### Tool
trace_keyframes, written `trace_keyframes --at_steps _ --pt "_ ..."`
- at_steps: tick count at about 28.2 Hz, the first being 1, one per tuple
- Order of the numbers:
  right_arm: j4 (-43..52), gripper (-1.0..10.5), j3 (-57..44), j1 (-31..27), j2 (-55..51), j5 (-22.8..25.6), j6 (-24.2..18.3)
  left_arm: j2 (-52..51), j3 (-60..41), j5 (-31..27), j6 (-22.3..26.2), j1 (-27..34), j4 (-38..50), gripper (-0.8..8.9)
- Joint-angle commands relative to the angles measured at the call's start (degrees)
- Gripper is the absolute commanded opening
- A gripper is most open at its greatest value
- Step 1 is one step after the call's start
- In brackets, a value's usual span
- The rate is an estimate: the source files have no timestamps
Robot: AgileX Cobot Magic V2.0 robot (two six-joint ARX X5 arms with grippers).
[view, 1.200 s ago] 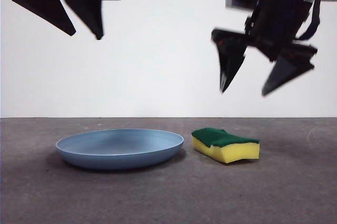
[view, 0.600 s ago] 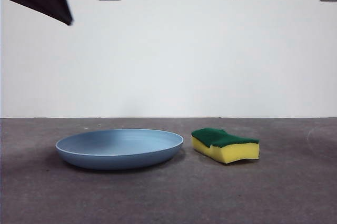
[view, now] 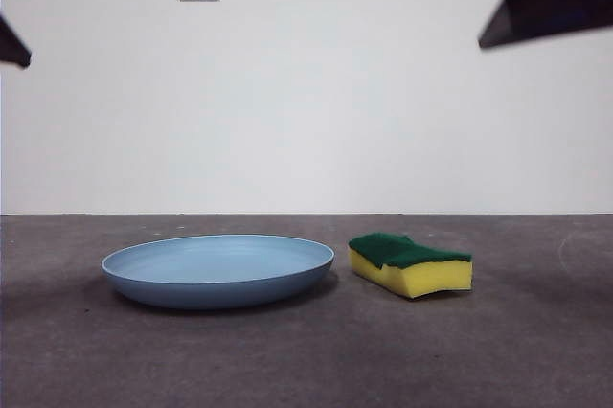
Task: Pick up the plate,pick up the cloth,clean the plate with the cloth
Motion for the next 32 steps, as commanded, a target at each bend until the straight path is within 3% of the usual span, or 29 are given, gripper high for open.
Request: trace_keyframes --at_steps 1,18,19,21,32 --pt "-1.49 0.0 -0.44 0.07 -0.22 0.26 1.95 -0.52 0.00 -0.24 -0.57 0.13 1.38 0.00" --pt "-2.64 0.0 -0.44 0.02 -0.26 1.25 1.97 -0.68 0.00 -0.37 -0.20 0.02 -0.46 -0.01" --pt "-2.64 0.0 -0.44 0.02 -0.26 1.27 1.97 -1.86 0.00 -0.48 0.07 0.04 -1.42 -0.01" --pt "-2.64 0.0 -0.44 0.02 -0.26 1.25 1.97 -5.33 0.00 -2.38 4.98 0.42 -4.37 0.00" --pt "-2.64 0.0 -0.44 0.02 -0.26 1.25 1.97 -22.40 -6.51 -1.66 5.75 6.32 -9.57 0.00"
